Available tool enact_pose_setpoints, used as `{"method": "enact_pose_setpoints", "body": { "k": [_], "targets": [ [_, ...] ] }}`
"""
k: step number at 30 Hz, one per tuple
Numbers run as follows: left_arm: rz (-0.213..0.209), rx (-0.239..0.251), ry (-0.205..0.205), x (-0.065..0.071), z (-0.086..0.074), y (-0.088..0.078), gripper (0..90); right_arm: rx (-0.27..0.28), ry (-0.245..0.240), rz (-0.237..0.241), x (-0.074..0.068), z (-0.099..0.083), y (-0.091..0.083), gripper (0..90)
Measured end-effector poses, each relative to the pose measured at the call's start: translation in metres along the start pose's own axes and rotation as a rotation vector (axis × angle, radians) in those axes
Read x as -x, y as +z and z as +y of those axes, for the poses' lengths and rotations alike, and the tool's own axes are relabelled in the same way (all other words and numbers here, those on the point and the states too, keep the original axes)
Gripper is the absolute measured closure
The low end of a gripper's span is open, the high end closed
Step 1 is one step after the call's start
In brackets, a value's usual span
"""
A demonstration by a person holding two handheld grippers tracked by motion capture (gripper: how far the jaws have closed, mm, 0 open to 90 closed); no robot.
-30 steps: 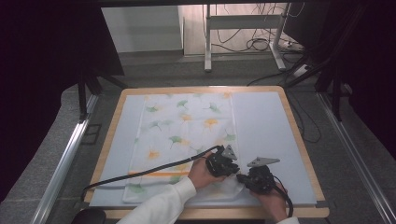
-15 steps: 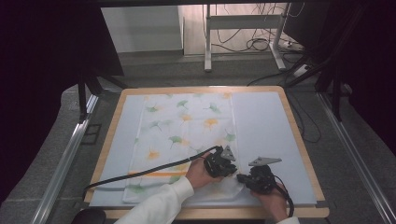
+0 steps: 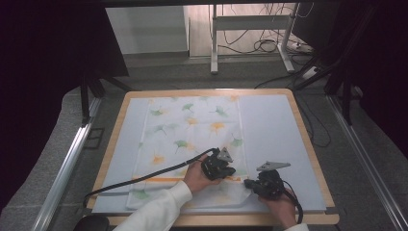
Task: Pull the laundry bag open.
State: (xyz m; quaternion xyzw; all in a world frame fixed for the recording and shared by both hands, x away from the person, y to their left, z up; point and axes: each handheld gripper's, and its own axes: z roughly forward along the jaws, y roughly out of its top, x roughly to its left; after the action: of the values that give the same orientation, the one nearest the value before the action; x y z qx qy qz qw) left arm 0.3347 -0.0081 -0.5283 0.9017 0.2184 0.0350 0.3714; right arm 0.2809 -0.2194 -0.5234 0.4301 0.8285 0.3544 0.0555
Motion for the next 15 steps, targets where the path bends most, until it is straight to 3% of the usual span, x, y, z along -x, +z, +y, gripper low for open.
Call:
{"method": "enact_pose_setpoints", "body": {
  "k": [4,7,15],
  "targets": [
    [-0.020,0.023,-0.012,0.003,0.003,0.002,88.9,0.000,-0.006,-0.004,0.000,0.000,0.000,90.0],
    [-0.050,0.050,-0.025,0.005,0.007,0.001,83.0,0.000,-0.014,-0.004,0.000,0.000,0.000,90.0],
    [-0.059,-0.007,0.013,0.011,0.011,0.008,70.7,0.001,-0.019,-0.005,-0.001,0.000,0.000,90.0]
  ]
}}
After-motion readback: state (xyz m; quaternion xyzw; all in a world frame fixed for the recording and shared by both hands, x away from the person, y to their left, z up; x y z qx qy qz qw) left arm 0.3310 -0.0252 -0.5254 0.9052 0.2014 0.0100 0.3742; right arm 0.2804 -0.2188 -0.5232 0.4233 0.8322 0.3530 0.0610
